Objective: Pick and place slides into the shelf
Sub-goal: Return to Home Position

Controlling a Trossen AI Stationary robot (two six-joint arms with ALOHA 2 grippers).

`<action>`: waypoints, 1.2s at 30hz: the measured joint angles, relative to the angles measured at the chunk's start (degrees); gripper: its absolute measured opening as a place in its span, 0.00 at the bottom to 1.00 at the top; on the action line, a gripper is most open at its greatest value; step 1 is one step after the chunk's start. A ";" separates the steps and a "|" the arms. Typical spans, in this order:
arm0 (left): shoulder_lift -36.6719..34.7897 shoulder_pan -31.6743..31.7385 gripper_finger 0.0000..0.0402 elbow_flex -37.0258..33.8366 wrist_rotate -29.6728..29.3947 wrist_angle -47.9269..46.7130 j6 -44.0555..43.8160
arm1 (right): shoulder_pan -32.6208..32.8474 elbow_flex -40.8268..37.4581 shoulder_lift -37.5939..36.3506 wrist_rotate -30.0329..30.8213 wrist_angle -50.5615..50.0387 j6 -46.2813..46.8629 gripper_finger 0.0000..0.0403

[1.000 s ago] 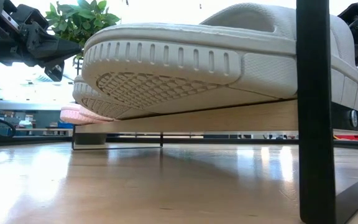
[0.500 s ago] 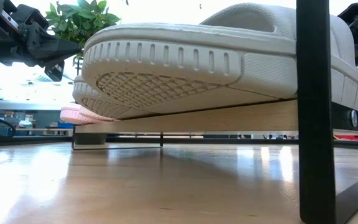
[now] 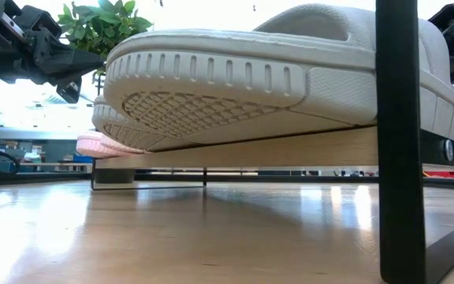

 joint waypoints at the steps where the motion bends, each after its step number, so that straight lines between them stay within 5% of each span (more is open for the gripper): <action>1: 0.01 0.00 0.07 -0.01 0.00 0.00 -0.01 | 0.00 0.00 0.02 0.02 -0.02 0.00 0.03; 36: 0.02 -0.02 0.05 0.00 0.00 0.00 0.00 | -0.02 0.00 0.02 0.02 -0.02 0.00 0.03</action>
